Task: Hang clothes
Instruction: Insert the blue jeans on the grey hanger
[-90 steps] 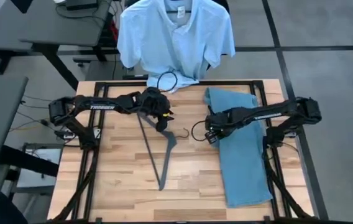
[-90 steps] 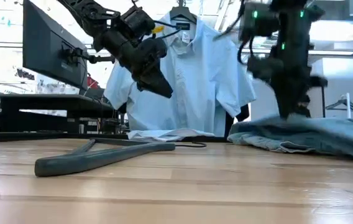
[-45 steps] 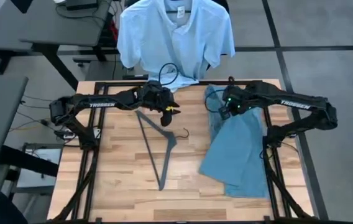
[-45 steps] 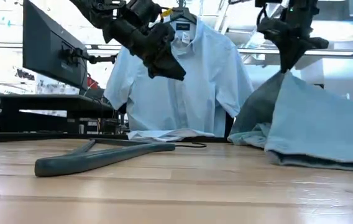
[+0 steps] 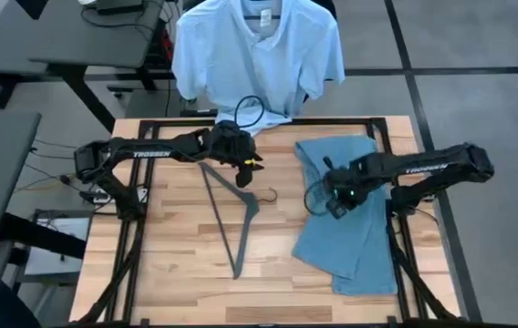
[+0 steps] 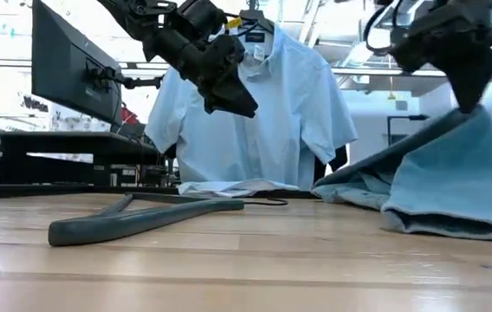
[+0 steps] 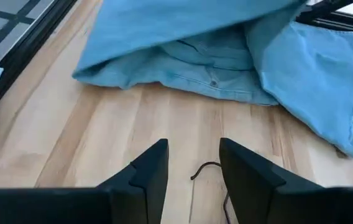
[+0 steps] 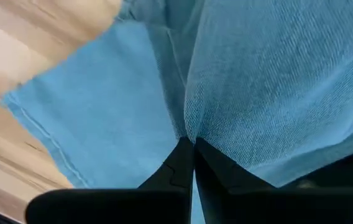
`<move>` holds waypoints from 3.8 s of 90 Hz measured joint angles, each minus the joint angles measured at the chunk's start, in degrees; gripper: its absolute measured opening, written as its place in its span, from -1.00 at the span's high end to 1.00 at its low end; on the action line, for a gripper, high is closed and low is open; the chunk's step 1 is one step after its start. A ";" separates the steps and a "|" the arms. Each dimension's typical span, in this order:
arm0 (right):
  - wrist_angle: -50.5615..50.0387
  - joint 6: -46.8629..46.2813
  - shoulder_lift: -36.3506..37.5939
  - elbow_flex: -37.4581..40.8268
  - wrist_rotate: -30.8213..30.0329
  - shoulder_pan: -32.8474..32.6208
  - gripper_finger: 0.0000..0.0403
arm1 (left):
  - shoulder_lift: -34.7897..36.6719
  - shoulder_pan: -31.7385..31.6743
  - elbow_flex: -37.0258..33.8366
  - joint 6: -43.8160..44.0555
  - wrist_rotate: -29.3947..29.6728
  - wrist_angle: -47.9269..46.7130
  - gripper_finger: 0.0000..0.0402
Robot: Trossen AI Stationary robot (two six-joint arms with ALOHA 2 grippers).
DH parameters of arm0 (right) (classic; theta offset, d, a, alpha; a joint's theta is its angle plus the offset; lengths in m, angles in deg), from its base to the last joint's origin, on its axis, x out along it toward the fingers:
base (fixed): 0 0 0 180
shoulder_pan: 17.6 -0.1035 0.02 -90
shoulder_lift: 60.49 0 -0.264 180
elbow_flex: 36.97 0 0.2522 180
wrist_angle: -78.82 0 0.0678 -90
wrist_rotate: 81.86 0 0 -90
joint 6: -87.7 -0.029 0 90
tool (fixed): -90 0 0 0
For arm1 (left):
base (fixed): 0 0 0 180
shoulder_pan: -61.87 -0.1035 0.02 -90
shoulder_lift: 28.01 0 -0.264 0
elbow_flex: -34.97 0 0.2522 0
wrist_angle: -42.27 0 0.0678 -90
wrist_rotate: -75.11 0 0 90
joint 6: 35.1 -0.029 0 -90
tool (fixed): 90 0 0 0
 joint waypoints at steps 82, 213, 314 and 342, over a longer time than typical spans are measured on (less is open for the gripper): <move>23.85 -51.45 -17.33 4.61 -12.20 -30.01 0.06 | -1.39 10.16 0.03 8.40 -0.66 10.15 0.37; 21.90 -60.13 -28.20 -6.73 -27.82 -45.42 0.13 | -21.73 22.66 6.10 28.51 3.45 24.26 0.37; 29.12 -39.90 -28.71 -6.73 -25.60 -38.61 0.13 | -28.72 21.38 13.00 16.78 0.87 24.05 0.37; 29.86 -42.40 -33.34 -6.62 -20.86 -40.61 0.13 | -41.97 22.61 20.55 14.90 10.16 26.32 0.37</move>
